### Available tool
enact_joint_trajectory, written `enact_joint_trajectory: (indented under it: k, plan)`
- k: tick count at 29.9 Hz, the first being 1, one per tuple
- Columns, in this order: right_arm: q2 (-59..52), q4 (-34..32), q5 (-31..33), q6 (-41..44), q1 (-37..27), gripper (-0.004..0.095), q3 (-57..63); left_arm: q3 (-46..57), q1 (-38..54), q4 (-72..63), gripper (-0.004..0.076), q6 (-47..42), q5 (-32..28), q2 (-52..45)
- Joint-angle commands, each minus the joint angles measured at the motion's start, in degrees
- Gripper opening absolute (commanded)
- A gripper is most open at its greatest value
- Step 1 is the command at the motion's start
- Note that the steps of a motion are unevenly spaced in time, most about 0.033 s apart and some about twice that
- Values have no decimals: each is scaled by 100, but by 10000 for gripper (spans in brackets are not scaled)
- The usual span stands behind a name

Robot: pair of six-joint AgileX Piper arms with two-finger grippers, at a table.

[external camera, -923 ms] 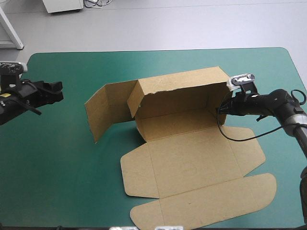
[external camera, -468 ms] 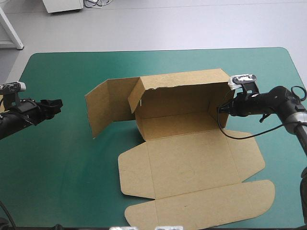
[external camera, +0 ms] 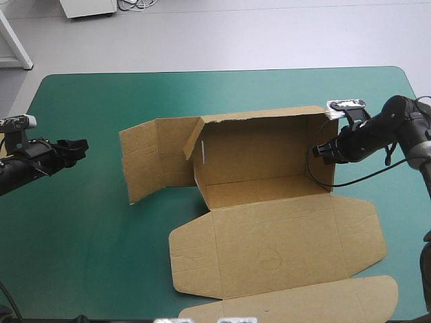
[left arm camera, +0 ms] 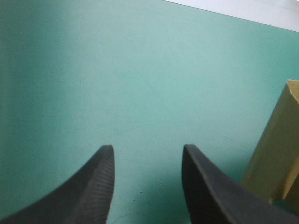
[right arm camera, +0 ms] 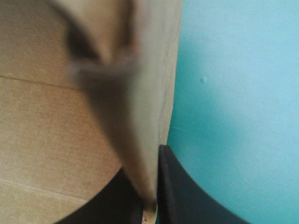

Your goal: Fold the box

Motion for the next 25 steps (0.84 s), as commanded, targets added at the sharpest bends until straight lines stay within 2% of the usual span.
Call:
enact_joint_trajectory:
  k: [1,9,11,16,18,20,25]
  plan:
    - [-60,-92,570,241,-41,-15,-376,-141,-5,-329,328,-3,-26,-128]
    - [78,-27,106,28,-41,13,-385,-141,-5,-362,328,-3,80,-128]
    - [78,54,26,2,-41,86,-385,-141,-5,-376,328,-3,80,-128]
    - [78,305,-170,-70,-41,404,-385,-141,-5,-394,328,-3,69,-128]
    - [78,366,-255,-70,-41,484,-385,-141,-5,-394,328,-3,45,-128]
    - [78,379,-363,-15,-41,513,-374,-141,-5,-394,328,-3,-10,-128]
    - [78,510,-636,-88,-41,511,-289,-141,-5,-394,328,12,-137,-128]
